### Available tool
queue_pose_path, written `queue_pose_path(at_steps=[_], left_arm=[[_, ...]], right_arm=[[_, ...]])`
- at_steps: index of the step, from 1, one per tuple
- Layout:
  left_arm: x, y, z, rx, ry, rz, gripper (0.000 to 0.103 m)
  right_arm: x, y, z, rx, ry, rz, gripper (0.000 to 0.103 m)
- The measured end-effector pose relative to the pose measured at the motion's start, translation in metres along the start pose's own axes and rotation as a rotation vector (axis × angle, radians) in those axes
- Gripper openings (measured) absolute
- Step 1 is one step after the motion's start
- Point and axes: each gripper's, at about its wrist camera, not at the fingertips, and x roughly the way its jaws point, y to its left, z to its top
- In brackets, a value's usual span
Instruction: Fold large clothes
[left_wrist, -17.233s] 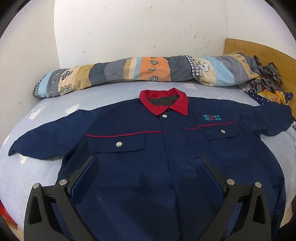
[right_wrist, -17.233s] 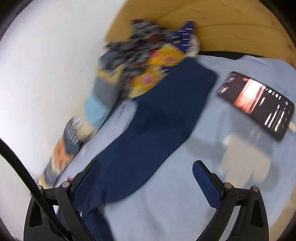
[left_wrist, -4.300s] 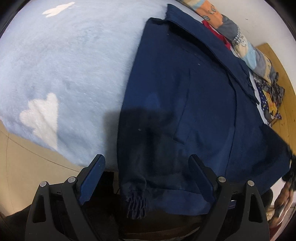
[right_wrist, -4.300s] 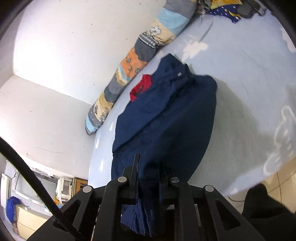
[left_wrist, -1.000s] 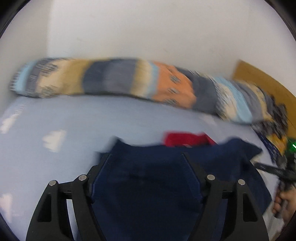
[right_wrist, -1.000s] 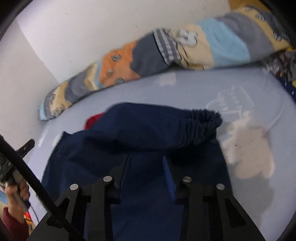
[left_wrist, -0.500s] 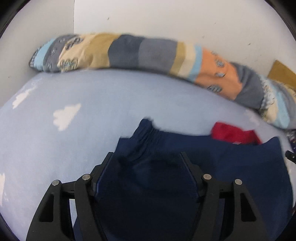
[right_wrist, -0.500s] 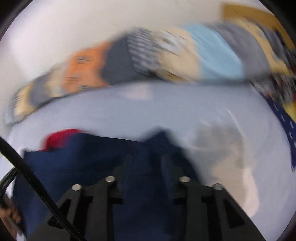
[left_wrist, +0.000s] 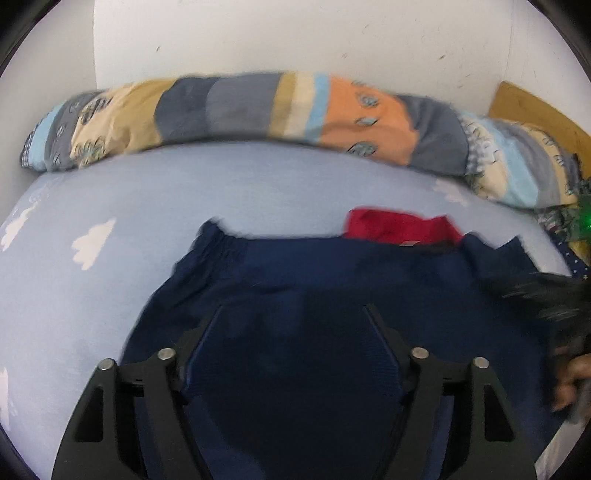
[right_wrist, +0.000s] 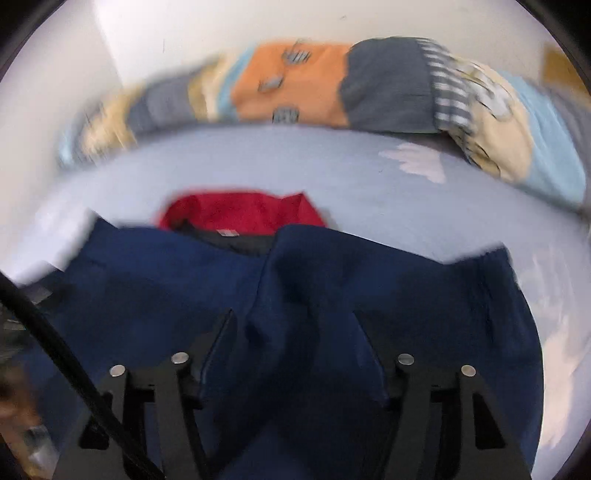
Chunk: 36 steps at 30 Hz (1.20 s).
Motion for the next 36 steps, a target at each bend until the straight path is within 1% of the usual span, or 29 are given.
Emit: queue_pose_path(at_steps=[1,3,4,5,6,7,9,10,11,14,15,16,18,19,20,21,22,24,25,26,27,28,29,30,31,33,34,35,36], left_arm=[[0.004,0.015,-0.003,-0.022,0.010,0.028,0.074],[0.015,0.046,-0.013,-0.055,0.049,0.091,0.074],[0.022,0.064,-0.020,-0.085,0.075,0.135,0.074],[0.023,0.076,-0.024,-0.119,0.080,0.145,0.077],[0.021,0.091,-0.029,-0.189,0.086,0.130,0.079],[0.016,0.099,-0.031,-0.233,0.088,0.135,0.079],[0.002,0.098,-0.031,-0.229,0.075,0.154,0.078],[-0.013,0.092,-0.032,-0.204,0.053,0.152,0.078],[-0.024,0.087,-0.032,-0.198,0.031,0.141,0.078],[-0.058,0.065,-0.038,-0.185,-0.032,0.082,0.079],[-0.067,0.057,-0.041,-0.175,-0.048,0.073,0.079],[-0.074,0.049,-0.046,-0.160,-0.058,0.054,0.079],[-0.078,0.035,-0.060,-0.125,-0.043,0.036,0.079],[-0.073,0.033,-0.068,-0.110,-0.009,0.030,0.079],[-0.063,0.036,-0.078,-0.092,0.032,0.058,0.079],[-0.053,0.040,-0.090,-0.086,0.070,0.108,0.079],[-0.042,0.052,-0.100,-0.095,0.115,0.143,0.081],[-0.043,0.070,-0.106,-0.136,0.113,0.117,0.084],[-0.046,0.080,-0.105,-0.165,0.127,0.142,0.084],[-0.053,0.090,-0.105,-0.211,0.131,0.151,0.083],[-0.065,0.098,-0.104,-0.255,0.113,0.151,0.082],[-0.074,0.099,-0.104,-0.273,0.096,0.145,0.082],[-0.088,0.099,-0.103,-0.284,0.063,0.129,0.082],[-0.099,0.095,-0.102,-0.279,0.039,0.123,0.082],[-0.114,0.086,-0.103,-0.262,0.009,0.118,0.082],[-0.144,0.064,-0.105,-0.221,-0.054,0.101,0.082],[-0.157,0.050,-0.107,-0.194,-0.091,0.086,0.082],[-0.171,0.033,-0.112,-0.164,-0.130,0.071,0.082],[-0.180,0.023,-0.118,-0.146,-0.155,0.063,0.083]], right_arm=[[-0.011,-0.010,-0.006,0.018,0.000,0.005,0.070],[-0.027,-0.032,-0.025,0.033,0.017,-0.049,0.070],[-0.033,-0.043,-0.039,0.034,0.041,-0.071,0.070],[-0.032,-0.056,-0.050,0.034,0.077,-0.123,0.069],[-0.033,-0.070,-0.060,0.046,0.088,-0.176,0.069],[-0.035,-0.082,-0.062,0.074,0.078,-0.188,0.068],[-0.060,-0.094,-0.071,0.151,0.059,-0.304,0.068],[-0.072,-0.094,-0.074,0.177,0.037,-0.325,0.068],[-0.083,-0.087,-0.078,0.182,0.013,-0.313,0.068],[-0.091,-0.042,-0.093,0.086,0.003,-0.218,0.068],[-0.094,-0.024,-0.103,0.040,0.008,-0.193,0.068],[-0.092,-0.006,-0.113,-0.009,0.036,-0.172,0.068],[-0.088,0.009,-0.125,-0.057,0.069,-0.171,0.068],[-0.084,0.012,-0.132,-0.071,0.090,-0.187,0.068],[-0.081,0.008,-0.138,-0.087,0.105,-0.221,0.068],[-0.084,0.000,-0.141,-0.073,0.108,-0.243,0.068],[-0.087,-0.013,-0.143,-0.030,0.112,-0.263,0.070],[-0.098,-0.041,-0.148,0.086,0.110,-0.268,0.070],[-0.106,-0.058,-0.154,0.155,0.112,-0.280,0.070],[-0.112,-0.067,-0.159,0.192,0.112,-0.302,0.070],[-0.118,-0.074,-0.164,0.232,0.113,-0.339,0.070],[-0.126,-0.080,-0.168,0.259,0.110,-0.380,0.069],[-0.139,-0.073,-0.171,0.228,0.084,-0.388,0.066],[-0.146,-0.063,-0.171,0.176,0.061,-0.377,0.065],[-0.157,-0.044,-0.171,0.107,0.020,-0.390,0.065],[-0.173,-0.012,-0.171,0.029,-0.046,-0.412,0.066],[-0.182,0.009,-0.171,-0.011,-0.086,-0.406,0.070],[-0.193,0.033,-0.174,-0.046,-0.138,-0.416,0.077],[-0.195,0.046,-0.174,-0.060,-0.163,-0.433,0.079]])
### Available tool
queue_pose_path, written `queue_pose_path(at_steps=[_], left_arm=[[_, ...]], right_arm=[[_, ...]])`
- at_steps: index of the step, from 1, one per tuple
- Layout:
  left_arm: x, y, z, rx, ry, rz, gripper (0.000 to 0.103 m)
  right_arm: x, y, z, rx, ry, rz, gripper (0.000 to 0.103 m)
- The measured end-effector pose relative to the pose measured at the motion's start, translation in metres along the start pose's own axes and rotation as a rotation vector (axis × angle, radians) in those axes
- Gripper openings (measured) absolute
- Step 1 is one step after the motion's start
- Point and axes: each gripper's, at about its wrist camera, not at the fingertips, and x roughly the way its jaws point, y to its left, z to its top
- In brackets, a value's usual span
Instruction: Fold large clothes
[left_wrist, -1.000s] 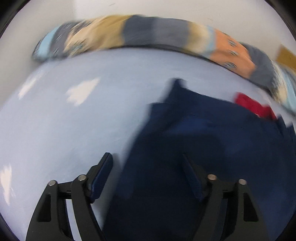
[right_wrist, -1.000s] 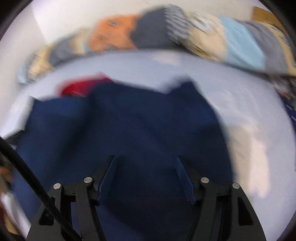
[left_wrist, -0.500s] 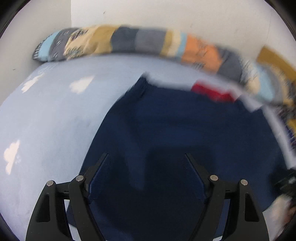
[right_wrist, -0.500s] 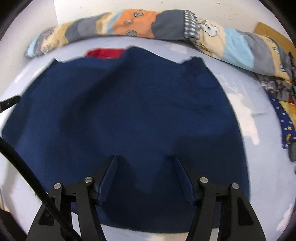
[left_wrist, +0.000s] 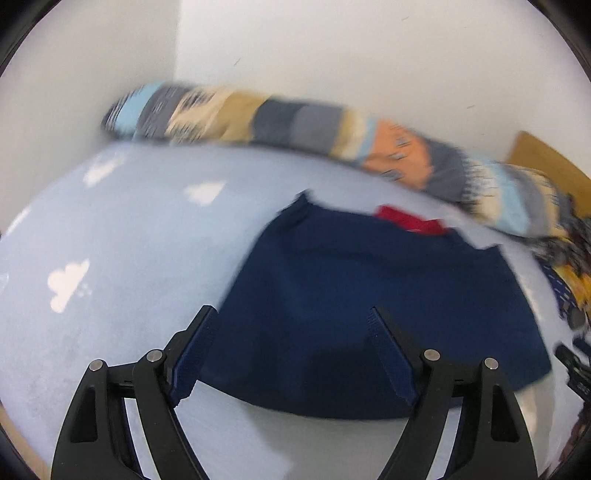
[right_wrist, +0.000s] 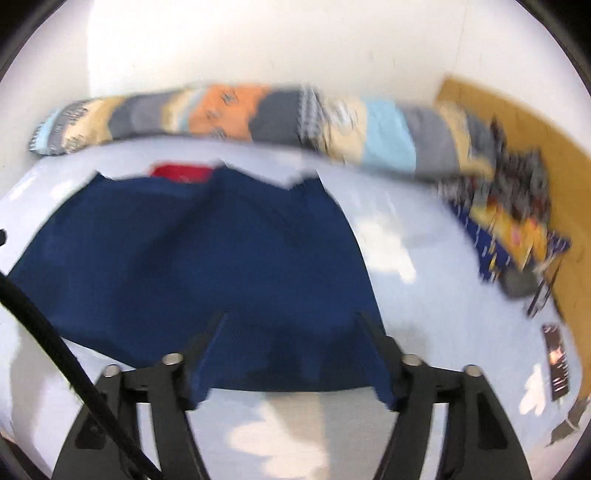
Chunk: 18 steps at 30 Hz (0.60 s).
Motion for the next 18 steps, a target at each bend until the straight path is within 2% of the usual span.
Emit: queue_pose_path(at_steps=[1,3,6,10,15,16,18], left_arm=[[-0.009,-0.014,-0.007,0.017,-0.020,-0.016,0.083],[-0.014,-0.034,-0.024,0.050,-0.025,-0.038,0.083],[0.003,-0.059,-0.043,0.113,0.026,-0.049,0.083],[0.028,-0.071,-0.055,0.176,0.082,-0.025,0.083],[0.053,-0.072,-0.055,0.164,0.156,0.016,0.083],[0.064,-0.071,-0.055,0.146,0.197,0.023,0.083],[0.076,-0.070,-0.057,0.129,0.262,0.051,0.083]], right_arm=[[-0.014,0.018,-0.001,-0.015,-0.049,-0.005,0.081],[-0.019,0.040,0.002,-0.037,-0.090,0.014,0.081],[-0.022,0.069,0.001,-0.085,-0.109,0.053,0.081],[-0.012,0.092,0.000,-0.138,-0.103,0.066,0.081],[0.015,0.092,0.002,-0.101,-0.025,0.093,0.082],[0.025,0.092,0.001,-0.098,0.011,0.097,0.083],[0.056,0.093,-0.005,-0.070,0.152,0.145,0.083]])
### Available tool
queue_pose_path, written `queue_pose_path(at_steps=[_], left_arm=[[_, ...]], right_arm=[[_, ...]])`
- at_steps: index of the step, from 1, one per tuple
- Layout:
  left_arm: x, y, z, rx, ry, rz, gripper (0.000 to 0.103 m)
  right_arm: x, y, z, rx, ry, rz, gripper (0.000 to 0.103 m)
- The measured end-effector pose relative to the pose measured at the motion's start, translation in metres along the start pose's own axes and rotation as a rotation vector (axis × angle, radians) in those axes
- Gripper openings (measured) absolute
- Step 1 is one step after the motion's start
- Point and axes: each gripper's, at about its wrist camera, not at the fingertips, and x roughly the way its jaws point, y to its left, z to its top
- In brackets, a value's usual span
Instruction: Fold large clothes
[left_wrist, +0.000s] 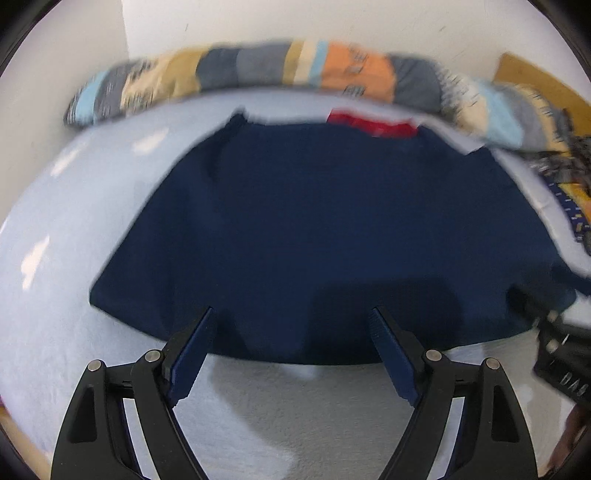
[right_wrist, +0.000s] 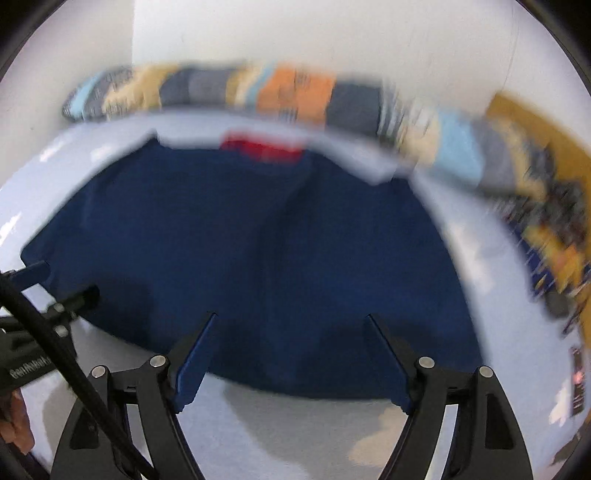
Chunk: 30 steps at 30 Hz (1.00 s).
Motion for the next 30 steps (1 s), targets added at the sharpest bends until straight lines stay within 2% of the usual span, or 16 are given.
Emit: queue_pose_path(at_steps=[2,4,6,8,11,15,18,21,24,26,30], left_arm=[[0.008,0.001,-0.001,-0.019,0.051,0.001,0.083],[0.002,0.003,0.001,-0.037,0.038,-0.001,0.083],[-0.010,0.007,0.005,-0.046,0.020,-0.020,0.083],[-0.028,0.016,0.008,-0.066,-0.020,-0.033,0.083],[-0.053,0.033,0.010,-0.099,-0.073,-0.058,0.083],[-0.084,0.060,0.010,-0.181,-0.138,-0.088,0.083],[-0.104,0.074,0.008,-0.238,-0.193,-0.122,0.083],[-0.127,0.079,0.003,-0.239,-0.258,-0.127,0.083],[-0.144,0.079,-0.007,-0.219,-0.302,-0.134,0.083],[-0.152,0.079,-0.011,-0.195,-0.315,-0.126,0.083],[-0.171,0.079,-0.008,-0.177,-0.306,-0.108,0.083]], right_arm=[[0.027,-0.010,-0.006,0.089,0.131,0.049,0.083],[0.024,-0.021,-0.005,0.181,0.132,0.102,0.083],[0.005,-0.030,0.000,0.231,0.098,0.154,0.083],[-0.025,-0.041,0.001,0.257,0.018,0.174,0.083],[-0.075,-0.058,-0.008,0.268,-0.083,0.166,0.083],[-0.128,-0.081,-0.021,0.310,-0.140,0.183,0.084],[-0.162,-0.091,-0.030,0.293,-0.237,0.191,0.088],[-0.165,-0.098,-0.039,0.276,-0.299,0.236,0.089],[-0.145,-0.098,-0.043,0.286,-0.304,0.288,0.089],[-0.136,-0.094,-0.037,0.271,-0.253,0.271,0.088],[-0.144,-0.086,-0.029,0.254,-0.299,0.336,0.088]])
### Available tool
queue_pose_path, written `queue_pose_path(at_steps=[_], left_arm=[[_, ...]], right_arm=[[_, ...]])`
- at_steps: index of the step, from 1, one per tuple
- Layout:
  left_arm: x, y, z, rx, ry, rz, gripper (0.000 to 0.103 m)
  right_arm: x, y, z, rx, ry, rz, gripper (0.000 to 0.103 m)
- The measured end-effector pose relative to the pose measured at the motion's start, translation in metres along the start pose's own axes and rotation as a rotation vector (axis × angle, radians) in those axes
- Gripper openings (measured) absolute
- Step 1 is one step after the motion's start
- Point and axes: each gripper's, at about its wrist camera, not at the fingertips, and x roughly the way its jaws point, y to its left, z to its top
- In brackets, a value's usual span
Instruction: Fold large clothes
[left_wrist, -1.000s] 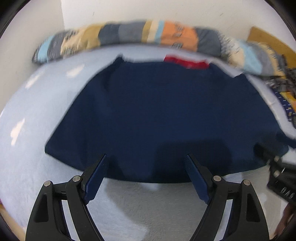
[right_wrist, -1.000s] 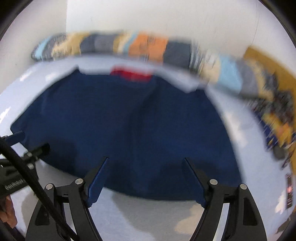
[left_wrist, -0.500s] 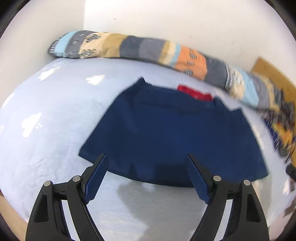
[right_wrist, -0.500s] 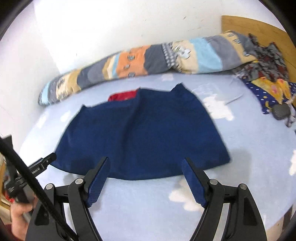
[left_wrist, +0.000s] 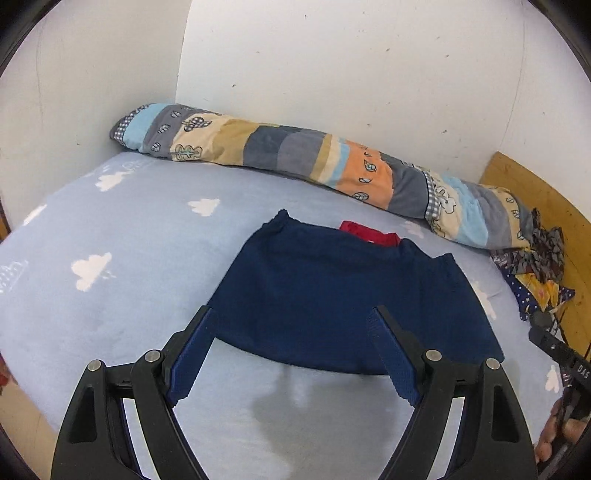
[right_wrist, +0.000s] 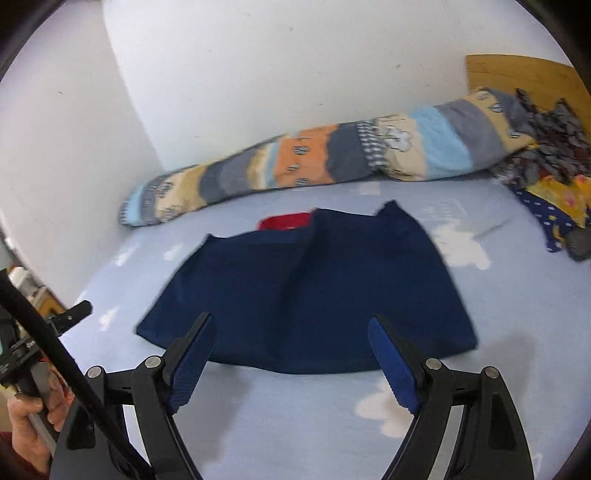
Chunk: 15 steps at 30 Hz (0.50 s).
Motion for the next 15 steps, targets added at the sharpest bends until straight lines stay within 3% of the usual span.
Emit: queue_pose_path(at_steps=[7,11,15], left_arm=[[-0.006,-0.013,0.025,0.012,-0.013,-0.026,0.086],[0.033,-0.030,0.031,0.022,0.028,-0.069,0.086],[0.090,-0.048,0.026,0.021,0.095,-0.077,0.086]], right_arm=[[0.008,0.014,0.002,0.041,-0.010,0.042,0.088],[0.021,0.016,0.008,0.045,0.008,0.023,0.088],[0.051,0.001,0.026,0.034,0.058,-0.065,0.088]])
